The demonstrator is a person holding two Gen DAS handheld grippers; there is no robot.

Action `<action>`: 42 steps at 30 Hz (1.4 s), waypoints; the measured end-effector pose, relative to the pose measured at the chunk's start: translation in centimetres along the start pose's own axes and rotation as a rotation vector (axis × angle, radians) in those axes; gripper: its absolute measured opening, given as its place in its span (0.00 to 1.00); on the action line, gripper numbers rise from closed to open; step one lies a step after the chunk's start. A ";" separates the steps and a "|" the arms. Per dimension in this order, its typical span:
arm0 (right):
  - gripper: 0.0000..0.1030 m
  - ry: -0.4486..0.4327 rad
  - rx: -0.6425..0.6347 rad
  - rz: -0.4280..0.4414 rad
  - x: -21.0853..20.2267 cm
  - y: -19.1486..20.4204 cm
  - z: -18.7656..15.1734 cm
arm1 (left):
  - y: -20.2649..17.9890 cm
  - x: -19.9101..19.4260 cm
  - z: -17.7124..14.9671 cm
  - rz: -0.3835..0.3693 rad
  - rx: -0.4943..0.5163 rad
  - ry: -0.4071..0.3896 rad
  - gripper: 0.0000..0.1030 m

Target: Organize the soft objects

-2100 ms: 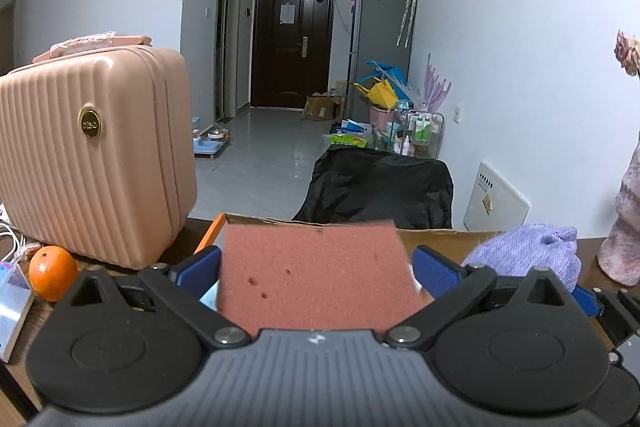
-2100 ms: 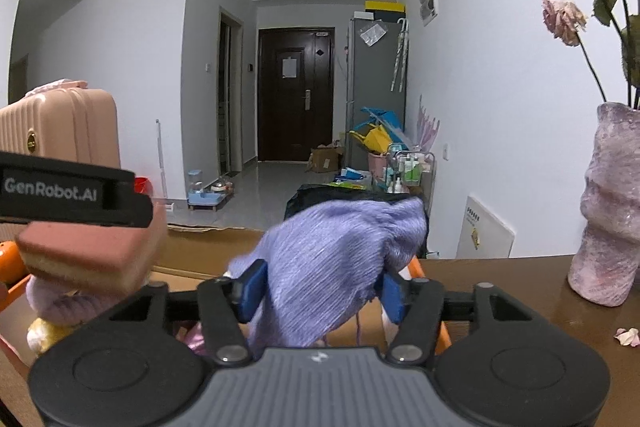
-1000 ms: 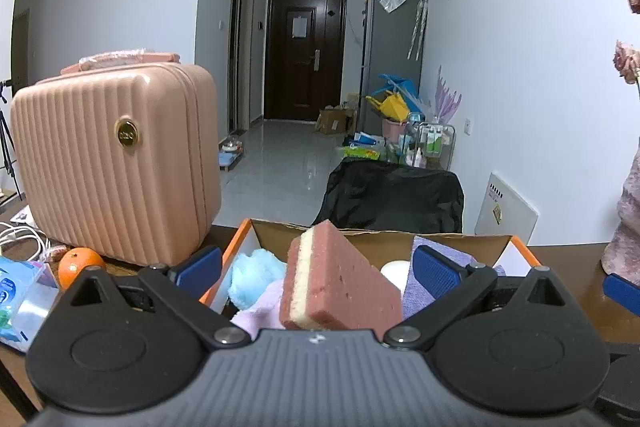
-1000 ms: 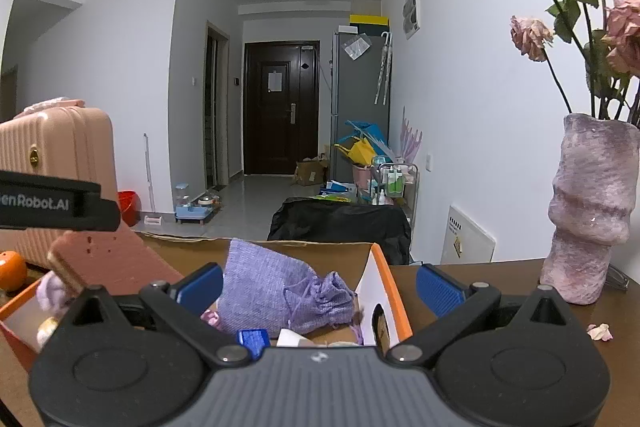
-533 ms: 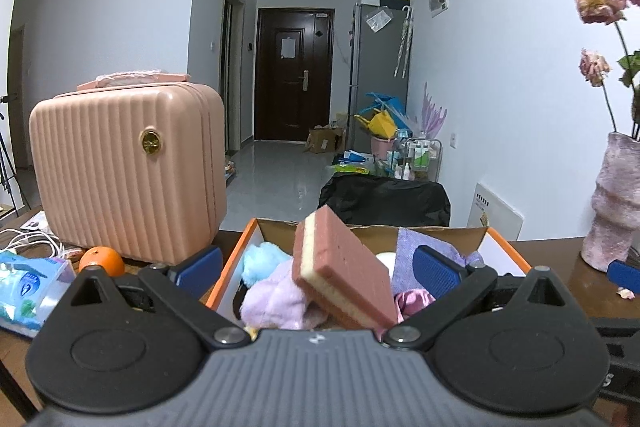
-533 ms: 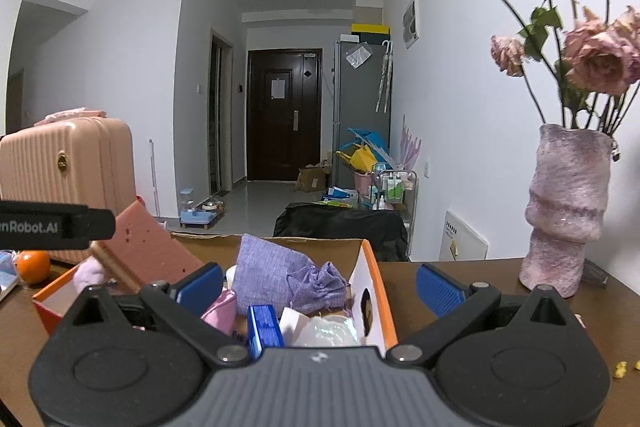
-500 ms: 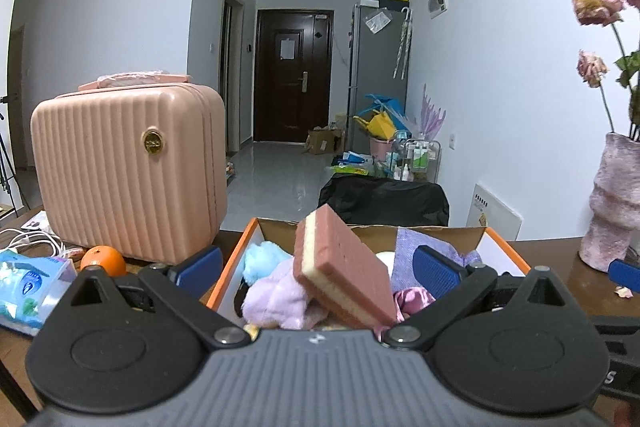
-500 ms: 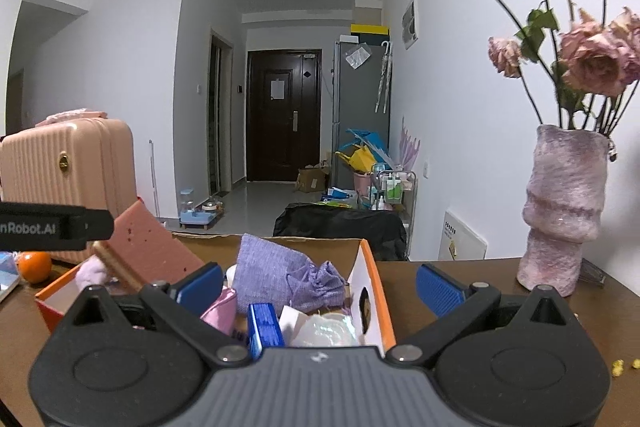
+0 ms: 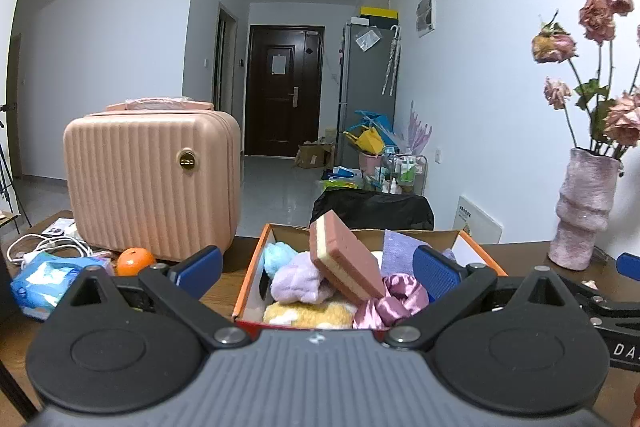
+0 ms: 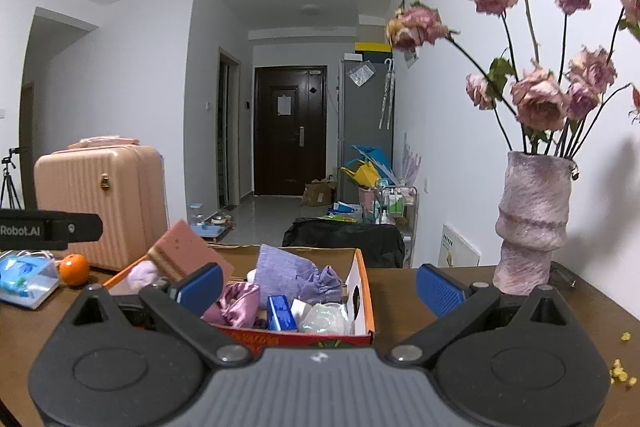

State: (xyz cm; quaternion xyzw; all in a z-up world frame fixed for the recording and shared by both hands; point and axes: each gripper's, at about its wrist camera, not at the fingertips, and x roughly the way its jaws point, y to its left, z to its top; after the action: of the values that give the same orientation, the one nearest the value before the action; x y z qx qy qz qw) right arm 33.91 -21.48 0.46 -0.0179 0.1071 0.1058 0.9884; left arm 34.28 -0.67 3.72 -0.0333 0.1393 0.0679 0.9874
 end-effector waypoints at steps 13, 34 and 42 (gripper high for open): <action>1.00 -0.038 0.000 0.005 -9.1 0.5 -0.7 | 0.5 -8.5 -1.7 -0.045 0.031 -0.008 1.00; 1.00 -0.034 0.006 0.013 -21.8 1.5 -5.6 | 2.3 -20.7 -8.6 -0.120 0.046 -0.025 1.00; 1.00 -0.023 0.018 0.025 -25.4 2.1 -8.2 | 2.3 -24.1 -12.4 -0.168 0.069 -0.042 1.00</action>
State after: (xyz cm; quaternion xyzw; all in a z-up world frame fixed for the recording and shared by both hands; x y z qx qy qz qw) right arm 7.50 -25.15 -2.12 -0.0063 0.0968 0.1176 0.9883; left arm 7.67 -2.43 -1.53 -0.0093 0.1177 -0.0195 0.9928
